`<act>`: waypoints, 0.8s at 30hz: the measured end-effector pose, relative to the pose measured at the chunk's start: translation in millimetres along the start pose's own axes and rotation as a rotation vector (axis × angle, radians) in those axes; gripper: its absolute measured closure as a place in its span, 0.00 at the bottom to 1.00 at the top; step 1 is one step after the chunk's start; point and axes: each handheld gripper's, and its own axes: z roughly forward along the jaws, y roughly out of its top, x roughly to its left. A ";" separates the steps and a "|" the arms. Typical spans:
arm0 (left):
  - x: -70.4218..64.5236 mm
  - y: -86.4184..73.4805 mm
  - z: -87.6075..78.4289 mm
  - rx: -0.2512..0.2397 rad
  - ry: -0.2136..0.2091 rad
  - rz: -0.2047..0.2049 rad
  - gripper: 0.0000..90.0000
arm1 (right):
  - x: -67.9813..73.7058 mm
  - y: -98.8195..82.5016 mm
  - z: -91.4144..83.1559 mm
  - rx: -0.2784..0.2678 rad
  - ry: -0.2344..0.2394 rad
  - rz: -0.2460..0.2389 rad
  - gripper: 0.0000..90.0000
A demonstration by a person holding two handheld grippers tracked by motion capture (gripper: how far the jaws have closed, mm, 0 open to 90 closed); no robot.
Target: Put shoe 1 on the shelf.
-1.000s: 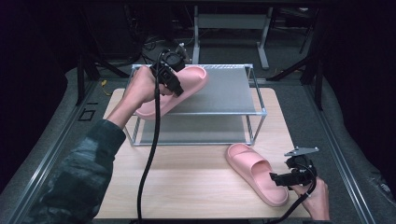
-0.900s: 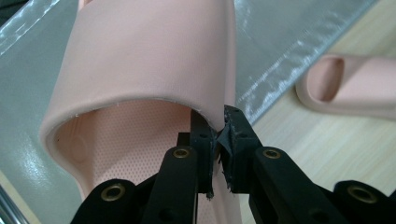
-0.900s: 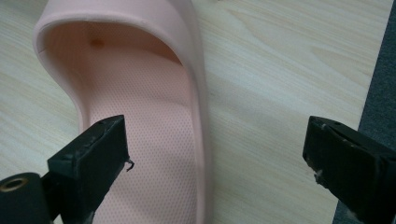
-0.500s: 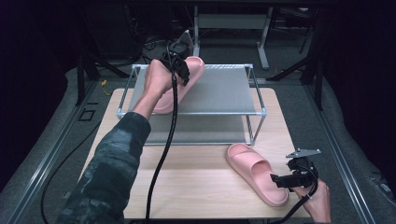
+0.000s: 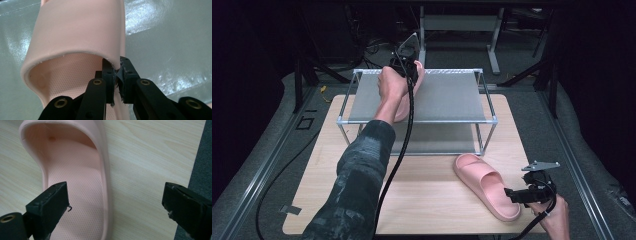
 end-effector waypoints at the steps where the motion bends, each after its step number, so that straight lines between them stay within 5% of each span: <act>1: 0.2 0.7 1.5 0.000 0.004 -0.009 0.94 | -0.8 -0.4 -1.5 0.013 0.008 0.002 0.07; 5: -1.2 3.5 8.3 -0.012 0.006 -0.052 0.94 | -1.6 -2.9 -3.0 0.010 0.013 0.004 0.07; 24: -10.6 6.5 42.3 -0.088 0.047 -0.066 0.93 | 4.6 1.0 -1.4 0.011 0.022 -0.004 0.07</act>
